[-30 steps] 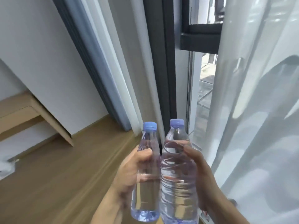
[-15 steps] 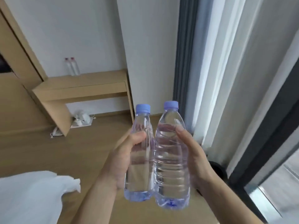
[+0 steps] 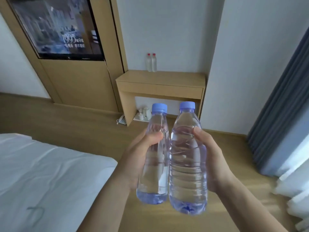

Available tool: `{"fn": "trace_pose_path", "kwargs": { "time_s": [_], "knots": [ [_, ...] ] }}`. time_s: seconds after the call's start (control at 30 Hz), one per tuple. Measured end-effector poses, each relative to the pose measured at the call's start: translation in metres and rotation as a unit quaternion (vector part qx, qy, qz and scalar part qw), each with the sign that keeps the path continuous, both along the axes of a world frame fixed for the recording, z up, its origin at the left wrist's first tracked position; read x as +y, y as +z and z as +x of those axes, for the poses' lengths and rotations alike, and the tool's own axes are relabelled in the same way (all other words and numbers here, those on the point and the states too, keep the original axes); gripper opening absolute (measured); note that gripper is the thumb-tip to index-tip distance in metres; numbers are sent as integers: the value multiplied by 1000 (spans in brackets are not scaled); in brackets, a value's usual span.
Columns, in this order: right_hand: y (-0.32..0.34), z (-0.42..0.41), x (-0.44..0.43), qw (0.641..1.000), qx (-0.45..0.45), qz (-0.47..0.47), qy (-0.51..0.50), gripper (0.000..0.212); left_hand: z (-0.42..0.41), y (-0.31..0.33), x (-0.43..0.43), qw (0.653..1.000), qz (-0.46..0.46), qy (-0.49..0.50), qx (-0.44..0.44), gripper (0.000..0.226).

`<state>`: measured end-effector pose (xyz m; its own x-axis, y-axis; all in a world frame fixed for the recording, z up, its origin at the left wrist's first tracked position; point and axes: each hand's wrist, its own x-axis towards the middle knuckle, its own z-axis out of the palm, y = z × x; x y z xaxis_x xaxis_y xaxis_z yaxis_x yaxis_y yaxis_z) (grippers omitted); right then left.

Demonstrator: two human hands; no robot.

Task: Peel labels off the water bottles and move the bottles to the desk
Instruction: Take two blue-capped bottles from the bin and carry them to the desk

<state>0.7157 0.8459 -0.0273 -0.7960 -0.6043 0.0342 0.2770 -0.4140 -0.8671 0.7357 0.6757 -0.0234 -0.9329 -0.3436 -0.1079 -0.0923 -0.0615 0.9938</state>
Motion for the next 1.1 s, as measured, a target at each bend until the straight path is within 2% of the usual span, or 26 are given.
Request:
{"fn": "trace_pose_path", "kwargs": {
  "time_s": [0.03,0.1,0.17,0.27,0.4,0.53,0.7,0.83,1.03,1.1],
  "knots": [
    [-2,-13,-8,1000,-2,-3,14,64,-11,-8,-8,1000,5,6,5,26],
    [-4,-41,-20,999,-5,-7,34,66,-24,-4,-21,998,69,12,5,46],
    [-9,-72,-29,999,-8,-11,47,71,-42,-1,-26,994,105,27,7,47],
    [-9,-127,-38,997,-15,-25,69,68,-91,3,-22,997,39,43,48,41],
    [3,-203,-49,990,-43,-58,121,60,-144,15,-21,996,55,56,42,20],
    [3,-265,-57,981,-82,-74,161,63,-192,23,-20,998,32,44,28,35],
    [-2,-318,-66,973,-116,-84,182,52,-251,14,-28,997,51,59,8,37],
    [-4,-360,-92,979,-102,-55,167,59,-293,10,-55,998,38,52,9,36],
    [-12,-426,-160,992,-62,-7,114,57,-361,-8,-131,995,88,36,7,56],
    [-10,-446,-194,995,-47,-2,87,50,-390,-17,-166,996,88,20,24,46]
  ]
}}
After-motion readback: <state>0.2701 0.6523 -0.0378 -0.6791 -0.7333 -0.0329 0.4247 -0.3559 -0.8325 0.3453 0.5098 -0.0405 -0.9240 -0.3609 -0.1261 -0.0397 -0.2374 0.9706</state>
